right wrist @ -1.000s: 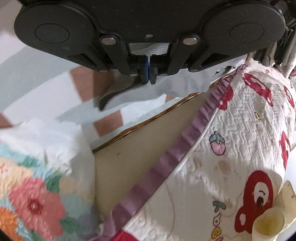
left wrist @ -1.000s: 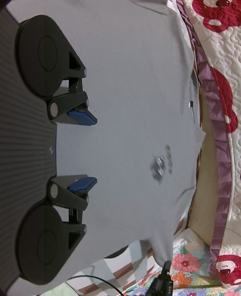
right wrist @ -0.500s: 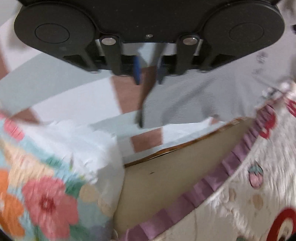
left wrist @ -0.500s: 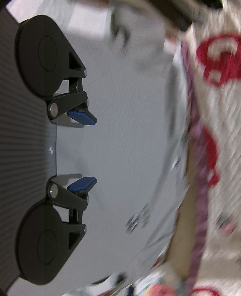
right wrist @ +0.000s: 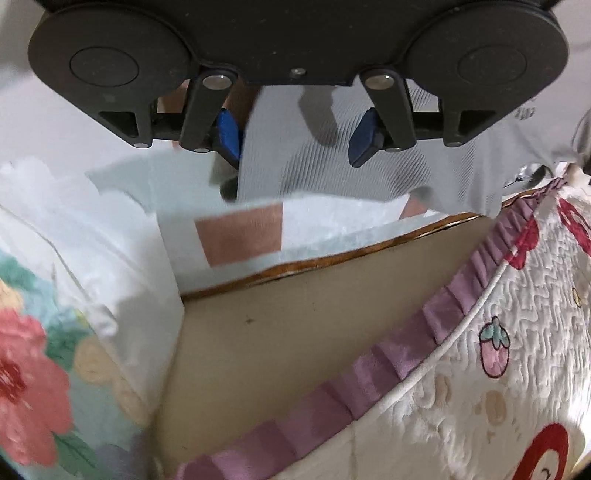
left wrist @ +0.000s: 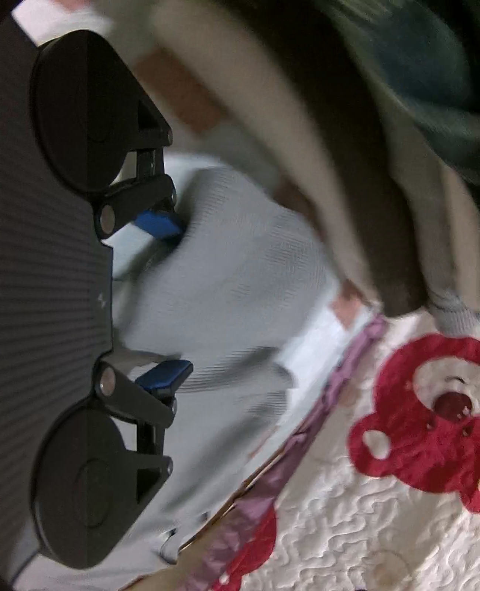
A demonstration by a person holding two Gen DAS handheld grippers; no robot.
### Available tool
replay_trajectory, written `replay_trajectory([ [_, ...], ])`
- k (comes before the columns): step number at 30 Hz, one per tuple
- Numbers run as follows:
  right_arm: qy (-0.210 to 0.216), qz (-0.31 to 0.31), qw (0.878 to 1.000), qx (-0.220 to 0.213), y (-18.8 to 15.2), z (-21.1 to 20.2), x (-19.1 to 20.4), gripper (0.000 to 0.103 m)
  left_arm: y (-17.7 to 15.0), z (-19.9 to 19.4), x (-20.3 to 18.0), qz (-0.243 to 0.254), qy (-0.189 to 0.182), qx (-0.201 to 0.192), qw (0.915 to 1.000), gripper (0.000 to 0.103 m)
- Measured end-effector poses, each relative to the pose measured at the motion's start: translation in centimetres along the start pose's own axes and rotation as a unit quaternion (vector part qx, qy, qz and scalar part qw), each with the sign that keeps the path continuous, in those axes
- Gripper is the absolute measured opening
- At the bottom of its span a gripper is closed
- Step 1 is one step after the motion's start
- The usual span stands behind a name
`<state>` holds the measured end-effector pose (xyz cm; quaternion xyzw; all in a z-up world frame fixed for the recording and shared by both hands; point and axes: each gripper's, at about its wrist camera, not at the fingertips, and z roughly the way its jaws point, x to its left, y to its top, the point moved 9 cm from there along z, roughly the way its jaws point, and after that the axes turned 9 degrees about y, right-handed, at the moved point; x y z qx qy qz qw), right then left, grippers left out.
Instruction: Fold clothes
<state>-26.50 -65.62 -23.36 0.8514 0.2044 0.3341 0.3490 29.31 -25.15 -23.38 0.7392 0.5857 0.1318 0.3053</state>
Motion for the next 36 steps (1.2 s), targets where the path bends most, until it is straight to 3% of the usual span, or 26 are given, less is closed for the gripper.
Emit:
replay_trajectory([
  [3, 0.006, -0.034, 0.999, 0.004, 0.4, 1.2, 0.4, 0.066, 1.1, 1.6, -1.4, 0.046, 0.027, -0.016, 0.9985, 0.066],
  [4, 0.008, -0.049, 0.999, 0.005, 0.5, 1.6, 0.7, 0.066, 1.4, 1.8, -1.7, 0.060, 0.032, -0.025, 0.9974, 0.042],
  [5, 0.011, -0.066, 0.998, 0.006, 0.4, 1.8, 1.0, 0.054, 1.7, 1.8, -2.2, 0.082, 0.042, -0.032, 0.9952, 0.009],
  [6, 0.017, -0.079, 0.997, 0.007, 0.2, 1.9, 1.3, 0.022, 2.1, 1.8, -2.9, 0.112, 0.056, -0.039, 0.9914, 0.009],
  [7, 0.023, -0.087, 0.996, 0.002, 0.2, 1.9, 1.6, 0.008, 2.6, 1.2, -3.5, 0.135, 0.073, -0.058, 0.9865, 0.009],
  [9, 0.038, -0.090, 0.995, -0.026, 0.8, 1.1, 2.3, 0.009, 4.2, -1.1, -4.0, 0.157, 0.108, -0.127, 0.9734, 0.009],
  [12, 0.040, -0.111, 0.991, -0.063, 2.2, 0.0, 3.6, 0.007, 5.2, -1.8, -3.6, 0.170, 0.145, -0.162, 0.9611, 0.009],
  [15, 0.006, -0.145, 0.987, -0.068, 2.4, 0.2, 4.0, 0.007, 4.1, 0.2, -2.9, 0.177, 0.176, -0.127, 0.9598, 0.014],
  [18, -0.063, -0.136, 0.988, -0.039, 1.4, 0.9, 2.2, 0.009, 2.7, 1.2, -1.8, 0.152, 0.181, -0.089, 0.9677, 0.031],
  [19, -0.082, -0.121, 0.989, -0.032, 1.3, 0.7, 1.4, 0.012, 2.5, 0.9, -1.5, 0.141, 0.175, -0.084, 0.9708, 0.042],
  [20, -0.089, -0.099, 0.990, -0.037, 1.5, -0.1, 0.9, 0.022, 2.2, 0.3, -1.3, 0.135, 0.163, -0.082, 0.9739, 0.055],
  [21, -0.095, -0.077, 0.992, -0.042, 1.8, -1.0, 0.4, 0.030, 1.9, -0.4, -1.2, 0.133, 0.151, -0.077, 0.9767, 0.059],
  [24, -0.083, -0.011, 0.995, -0.051, 2.1, -4.3, 0.4, 0.044, -0.1, -2.9, -1.3, 0.131, 0.074, -0.038, 0.9879, 0.062],
  [26, -0.057, 0.033, 0.997, -0.041, 1.4, -6.3, 1.1, 0.044, -2.2, -4.8, -1.4, 0.141, 0.023, -0.011, 0.9897, 0.063],
  [29, 0.019, 0.110, 0.994, 0.001, -1.0, -8.0, 3.1, 0.044, -5.5, -7.8, -1.3, 0.173, -0.022, 0.011, 0.9846, 0.063],
  [32, 0.088, 0.171, 0.980, 0.058, -4.4, -9.0, 5.8, 0.044, -7.5, -9.9, 0.4, 0.202, -0.046, 0.022, 0.9781, 0.063],
  [36, 0.133, 0.192, 0.965, 0.119, -8.2, -10.4, 9.3, 0.046, -9.1, -11.6, 2.2, 0.217, -0.093, 0.036, 0.9710, 0.063],
])
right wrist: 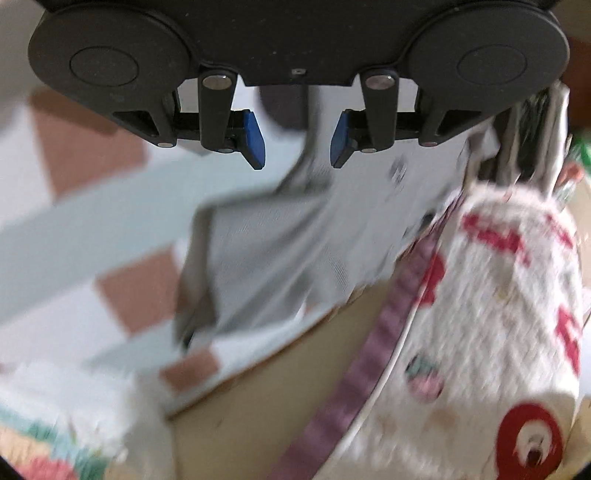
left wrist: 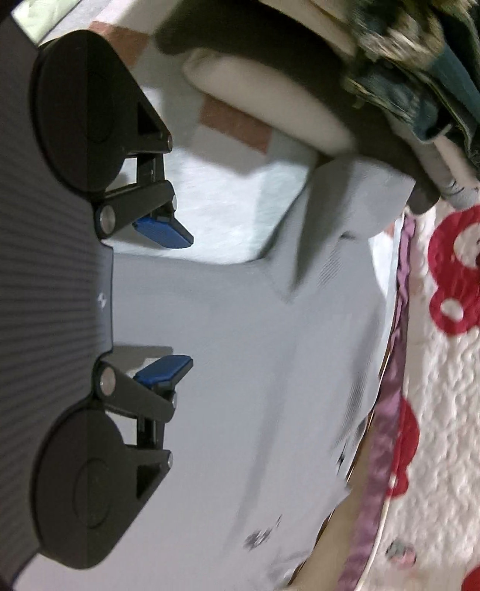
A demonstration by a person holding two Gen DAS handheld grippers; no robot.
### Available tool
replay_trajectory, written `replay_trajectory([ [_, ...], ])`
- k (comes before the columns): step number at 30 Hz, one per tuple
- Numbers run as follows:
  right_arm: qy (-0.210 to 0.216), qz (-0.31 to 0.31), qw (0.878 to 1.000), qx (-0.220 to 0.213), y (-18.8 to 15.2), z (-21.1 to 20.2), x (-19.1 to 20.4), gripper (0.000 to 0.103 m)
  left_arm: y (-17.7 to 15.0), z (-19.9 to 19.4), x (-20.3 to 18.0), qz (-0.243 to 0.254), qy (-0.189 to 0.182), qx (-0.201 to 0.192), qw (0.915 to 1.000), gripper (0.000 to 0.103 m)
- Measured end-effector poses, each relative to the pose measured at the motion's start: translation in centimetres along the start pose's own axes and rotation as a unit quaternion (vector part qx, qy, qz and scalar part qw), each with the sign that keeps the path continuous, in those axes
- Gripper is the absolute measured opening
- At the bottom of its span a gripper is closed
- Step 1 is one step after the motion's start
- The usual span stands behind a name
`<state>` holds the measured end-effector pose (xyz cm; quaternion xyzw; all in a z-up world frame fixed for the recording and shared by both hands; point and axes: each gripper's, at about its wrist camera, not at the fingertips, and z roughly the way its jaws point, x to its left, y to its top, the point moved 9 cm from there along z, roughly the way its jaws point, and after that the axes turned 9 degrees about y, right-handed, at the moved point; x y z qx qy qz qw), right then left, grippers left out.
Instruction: Fold clothes
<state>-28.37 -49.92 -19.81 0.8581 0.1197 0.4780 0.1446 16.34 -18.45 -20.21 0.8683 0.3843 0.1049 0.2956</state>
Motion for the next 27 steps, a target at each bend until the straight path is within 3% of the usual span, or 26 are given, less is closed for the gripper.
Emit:
replay_trajectory([
  [2, 0.018, 0.022, 0.999, 0.017, -2.1, -0.1, 0.7, 0.048, -0.8, 0.1, 0.1, -0.001, -0.033, 0.015, 0.9994, 0.063],
  [4, 0.027, 0.047, 0.998, 0.027, -3.8, -0.4, 0.7, 0.049, -1.5, 0.5, 0.4, -0.001, -0.041, 0.023, 0.9989, 0.063],
  [11, 0.006, 0.040, 0.997, 0.070, -7.1, 0.5, 1.7, 0.051, -1.1, 1.4, 1.2, -0.018, -0.062, 0.001, 0.9979, 0.073],
  [14, -0.011, 0.025, 0.996, 0.086, -7.8, 2.3, 1.6, 0.052, -0.1, 2.1, 0.9, -0.022, -0.072, -0.011, 0.9971, 0.071],
  [15, -0.007, 0.022, 0.995, 0.092, -8.0, 2.9, 1.6, 0.052, 0.1, 2.3, 0.7, -0.014, -0.065, -0.014, 0.9977, 0.068],
  [16, -0.004, 0.020, 0.995, 0.099, -8.2, 3.6, 1.6, 0.052, 0.2, 2.5, 0.5, 0.001, -0.049, -0.016, 0.9987, 0.027],
  [17, 0.001, 0.015, 0.995, 0.102, -8.2, 4.2, 1.7, 0.053, 0.3, 2.7, 0.3, 0.016, -0.033, -0.018, 0.9992, 0.004],
  [19, 0.013, -0.004, 0.995, 0.096, -7.8, 5.2, 2.1, 0.052, 0.3, 2.5, -0.5, 0.048, -0.028, -0.029, 0.9980, 0.003],
  [20, 0.020, -0.016, 0.995, 0.093, -7.7, 5.5, 2.4, 0.038, 0.3, 2.1, -0.9, 0.055, -0.036, -0.033, 0.9973, 0.003],
  [21, 0.026, -0.031, 0.995, 0.089, -7.5, 5.6, 2.7, 0.014, 0.3, 1.8, -1.0, 0.052, -0.048, -0.038, 0.9968, 0.003],
  [25, 0.042, -0.089, 0.993, 0.063, -6.9, 4.6, 4.3, 0.011, 1.0, 0.4, -0.2, 0.002, -0.112, -0.048, 0.9926, 0.003],
  [27, 0.044, -0.106, 0.992, 0.055, -6.6, 3.9, 4.9, 0.014, 1.1, 0.4, 0.7, -0.020, -0.127, -0.041, 0.9909, 0.004],
])
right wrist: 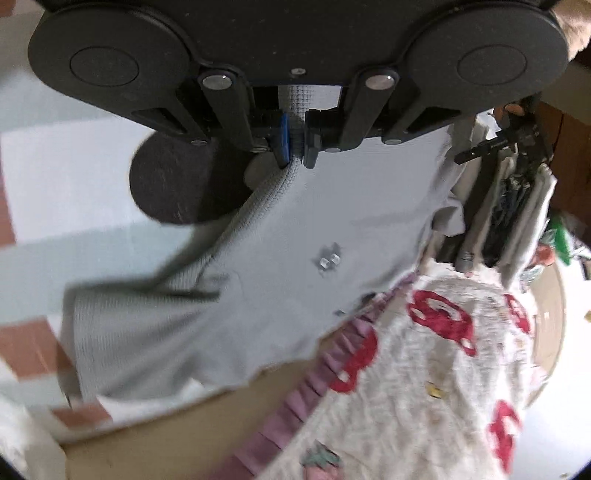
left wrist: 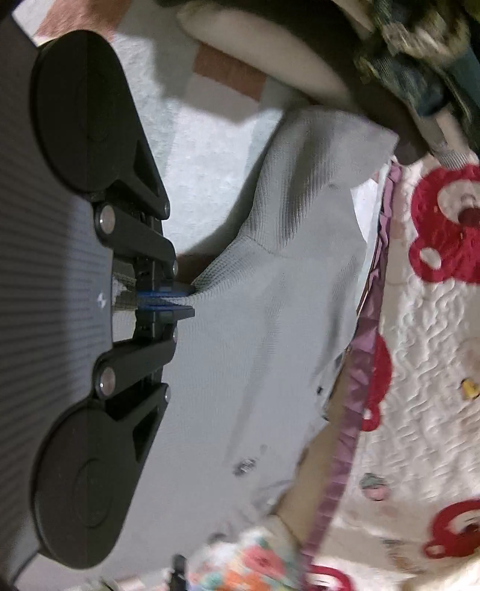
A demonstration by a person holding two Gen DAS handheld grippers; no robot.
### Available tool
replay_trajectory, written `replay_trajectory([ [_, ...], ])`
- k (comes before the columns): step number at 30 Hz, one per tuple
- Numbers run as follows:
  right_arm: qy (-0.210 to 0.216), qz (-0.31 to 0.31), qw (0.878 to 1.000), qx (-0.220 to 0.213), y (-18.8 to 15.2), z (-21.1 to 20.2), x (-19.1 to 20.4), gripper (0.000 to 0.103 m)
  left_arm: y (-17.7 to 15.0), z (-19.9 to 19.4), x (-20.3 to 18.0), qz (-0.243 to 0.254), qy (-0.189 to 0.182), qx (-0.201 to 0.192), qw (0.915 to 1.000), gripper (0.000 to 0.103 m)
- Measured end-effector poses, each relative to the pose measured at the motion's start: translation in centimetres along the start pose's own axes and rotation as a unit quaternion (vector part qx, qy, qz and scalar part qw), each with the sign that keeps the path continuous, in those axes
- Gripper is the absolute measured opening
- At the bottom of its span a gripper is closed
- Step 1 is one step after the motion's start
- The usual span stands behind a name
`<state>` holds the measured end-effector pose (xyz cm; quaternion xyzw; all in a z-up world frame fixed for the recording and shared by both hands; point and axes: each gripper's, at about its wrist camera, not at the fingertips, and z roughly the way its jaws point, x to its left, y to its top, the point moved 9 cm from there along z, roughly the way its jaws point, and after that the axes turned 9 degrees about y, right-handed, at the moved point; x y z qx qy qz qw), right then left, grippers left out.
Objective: Fold clothes
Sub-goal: 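Grasp the shirt side with both tools and fold it toward the print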
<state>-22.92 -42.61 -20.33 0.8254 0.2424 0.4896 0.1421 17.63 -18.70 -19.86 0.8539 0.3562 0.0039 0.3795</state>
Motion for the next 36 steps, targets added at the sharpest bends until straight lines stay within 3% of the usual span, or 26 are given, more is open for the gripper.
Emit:
replay_trajectory([
  [4, -0.040, 0.002, 0.999, 0.009, 0.1, 0.2, -1.0, 0.020, -0.4, 0.5, 1.5, 0.004, 0.022, 0.015, 0.9996, 0.004],
  [6, -0.053, 0.023, 0.998, 0.009, 0.0, 0.2, -2.0, 0.033, -0.8, 0.9, 2.1, -0.002, 0.020, 0.024, 0.9995, 0.007],
  [8, -0.057, 0.047, 0.997, 0.010, -0.2, 0.3, -2.9, 0.041, -1.2, 1.2, 2.5, -0.015, 0.015, 0.036, 0.9991, 0.015],
  [12, 0.009, 0.127, 0.991, 0.039, -1.4, 1.6, -4.1, 0.043, -1.4, 2.1, 2.8, -0.060, -0.021, 0.051, 0.9967, 0.024],
  [16, 0.083, 0.208, 0.974, 0.042, -2.3, 3.3, -4.7, 0.043, -1.1, 2.7, 2.9, -0.122, -0.074, 0.064, 0.9877, 0.042],
  [18, 0.090, 0.203, 0.974, 0.035, -1.8, 3.7, -4.8, 0.042, -1.2, 3.1, 2.9, -0.150, -0.098, 0.084, 0.9803, 0.043],
  [20, 0.086, 0.175, 0.980, 0.022, -1.2, 3.9, -4.4, 0.039, -1.5, 3.1, 2.6, -0.148, -0.109, 0.093, 0.9785, 0.038],
  [21, 0.088, 0.156, 0.984, 0.016, -0.9, 3.9, -3.9, 0.020, -1.6, 3.0, 2.5, -0.140, -0.105, 0.093, 0.9801, 0.033],
  [22, 0.093, 0.140, 0.986, 0.009, -0.6, 3.7, -3.5, 0.011, -1.7, 2.9, 2.2, -0.124, -0.096, 0.091, 0.9834, 0.017],
  [23, 0.104, 0.132, 0.986, 0.002, -0.3, 3.5, -3.0, 0.010, -1.8, 2.9, 1.9, -0.104, -0.086, 0.092, 0.9866, 0.007],
  [25, 0.125, 0.117, 0.985, -0.012, 0.3, 3.0, -2.0, 0.009, -1.7, 2.4, 1.1, -0.083, -0.082, 0.078, 0.9901, 0.007],
  [28, 0.142, 0.109, 0.983, -0.027, 1.2, 2.2, -1.0, 0.008, -1.0, 1.5, 0.7, -0.119, -0.118, 0.056, 0.9842, 0.007],
  [33, 0.128, 0.089, 0.987, -0.029, 1.5, 1.9, -0.8, 0.008, -0.7, 2.1, 0.7, -0.124, -0.121, 0.072, 0.9822, 0.011],
  [36, 0.127, 0.088, 0.988, -0.024, 1.7, 2.1, -1.5, 0.012, -0.5, 3.3, 1.0, -0.129, -0.114, 0.082, 0.9816, 0.020],
])
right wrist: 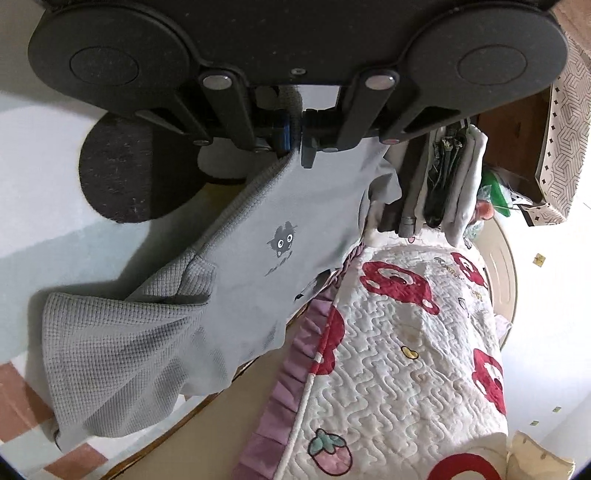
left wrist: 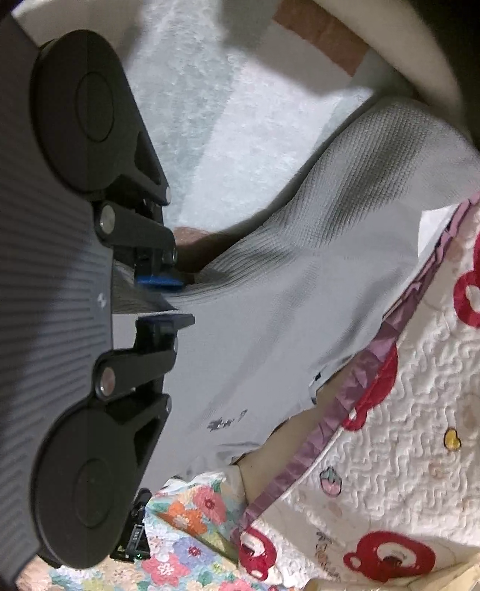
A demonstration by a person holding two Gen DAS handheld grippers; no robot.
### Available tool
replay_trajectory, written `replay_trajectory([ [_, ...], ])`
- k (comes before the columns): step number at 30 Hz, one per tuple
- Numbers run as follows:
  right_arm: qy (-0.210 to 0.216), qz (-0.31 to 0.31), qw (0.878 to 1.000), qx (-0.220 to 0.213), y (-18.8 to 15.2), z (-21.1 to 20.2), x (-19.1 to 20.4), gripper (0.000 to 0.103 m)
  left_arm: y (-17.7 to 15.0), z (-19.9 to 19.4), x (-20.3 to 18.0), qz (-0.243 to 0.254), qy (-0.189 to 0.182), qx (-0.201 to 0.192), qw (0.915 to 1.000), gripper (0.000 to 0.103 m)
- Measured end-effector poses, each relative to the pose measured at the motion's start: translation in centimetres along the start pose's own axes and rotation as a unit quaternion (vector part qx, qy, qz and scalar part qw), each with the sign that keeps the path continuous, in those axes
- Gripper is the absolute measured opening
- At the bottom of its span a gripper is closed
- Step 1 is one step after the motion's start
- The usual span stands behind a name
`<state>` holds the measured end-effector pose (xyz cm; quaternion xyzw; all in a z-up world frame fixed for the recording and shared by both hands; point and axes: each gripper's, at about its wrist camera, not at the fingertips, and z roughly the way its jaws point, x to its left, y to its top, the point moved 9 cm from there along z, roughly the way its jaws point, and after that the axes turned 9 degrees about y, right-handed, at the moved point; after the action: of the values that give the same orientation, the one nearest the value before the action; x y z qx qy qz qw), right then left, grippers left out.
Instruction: Fold clothes
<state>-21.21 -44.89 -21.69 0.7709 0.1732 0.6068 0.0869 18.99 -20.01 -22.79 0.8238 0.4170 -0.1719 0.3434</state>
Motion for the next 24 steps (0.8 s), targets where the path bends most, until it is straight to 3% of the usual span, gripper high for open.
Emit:
replay_trajectory([
  [2, -0.003, 0.000, 1.000, 0.008, 0.2, 0.3, -0.7, 0.012, 0.1, 0.6, 0.2, -0.010, 0.000, 0.004, 0.9999, 0.028],
  [6, 0.005, -0.009, 1.000, 0.028, 0.2, 1.1, -1.3, 0.008, 0.2, 1.3, 0.8, -0.048, -0.002, 0.008, 0.9988, 0.029],
  [7, 0.015, -0.014, 0.999, 0.028, 0.2, 1.1, -1.0, 0.008, 0.4, 1.4, 1.1, -0.063, -0.002, 0.008, 0.9980, 0.024],
  [8, 0.027, -0.017, 0.999, 0.024, 0.4, 1.0, -0.7, 0.007, 0.4, 1.3, 1.1, -0.059, 0.008, 0.004, 0.9982, 0.006],
  [9, 0.037, -0.021, 0.999, 0.018, 0.6, 0.8, -0.2, 0.007, 0.5, 1.2, 0.9, -0.040, 0.028, -0.002, 0.9988, 0.004],
  [11, 0.044, -0.043, 0.998, 0.002, 1.2, 0.2, 1.2, 0.007, 0.7, 0.1, -0.3, -0.008, 0.042, -0.029, 0.9987, 0.004],
  [15, 0.035, -0.110, 0.993, -0.032, 2.2, -1.4, 4.9, 0.006, 2.4, -4.6, -3.0, -0.009, 0.027, -0.109, 0.9937, 0.004],
  [20, 0.041, -0.171, 0.981, -0.086, 3.8, -4.7, 10.8, 0.006, 4.8, -11.3, -7.3, 0.022, 0.007, -0.191, 0.9814, 0.003],
  [24, 0.048, -0.204, 0.971, -0.117, 4.3, -8.0, 14.9, 0.006, 4.5, -15.8, -10.2, 0.044, -0.015, -0.240, 0.9697, 0.004],
])
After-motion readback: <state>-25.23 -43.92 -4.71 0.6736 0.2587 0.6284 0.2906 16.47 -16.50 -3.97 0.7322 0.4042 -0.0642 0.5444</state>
